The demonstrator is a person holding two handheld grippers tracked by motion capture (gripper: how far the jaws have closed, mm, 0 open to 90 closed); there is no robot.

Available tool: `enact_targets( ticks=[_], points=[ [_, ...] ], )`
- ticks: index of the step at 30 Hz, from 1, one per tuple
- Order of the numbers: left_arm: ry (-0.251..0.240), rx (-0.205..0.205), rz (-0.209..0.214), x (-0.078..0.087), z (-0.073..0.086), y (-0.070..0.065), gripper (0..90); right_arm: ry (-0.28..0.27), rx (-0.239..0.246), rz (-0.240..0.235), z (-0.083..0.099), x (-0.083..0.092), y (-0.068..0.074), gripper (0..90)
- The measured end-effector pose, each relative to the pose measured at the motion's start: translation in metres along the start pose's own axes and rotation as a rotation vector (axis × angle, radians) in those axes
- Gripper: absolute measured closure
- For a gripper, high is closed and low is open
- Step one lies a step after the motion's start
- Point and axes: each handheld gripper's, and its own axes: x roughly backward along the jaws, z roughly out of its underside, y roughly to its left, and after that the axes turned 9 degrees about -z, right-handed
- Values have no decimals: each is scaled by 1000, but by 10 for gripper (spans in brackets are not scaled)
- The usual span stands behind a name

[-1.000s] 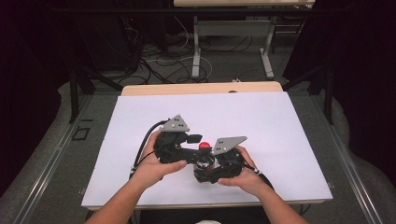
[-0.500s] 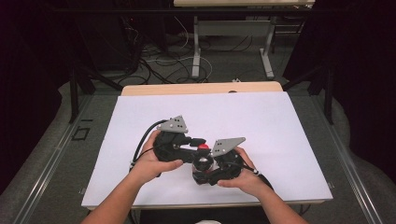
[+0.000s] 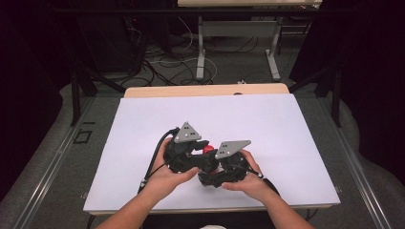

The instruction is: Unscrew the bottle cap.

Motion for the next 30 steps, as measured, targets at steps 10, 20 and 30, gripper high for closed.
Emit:
enact_targets(
  ticks=[10,20,30],
  points=[
    [1,-111,250,9,-7,26,491,-23,13,-27,-1,3,1,301],
    [13,-170,334,-4,-3,37,589,4,44,-71,-2,1,5,302],
    [-13,-98,147,-2,0,18,613,-11,16,-14,-1,0,2,302]
  ],
)
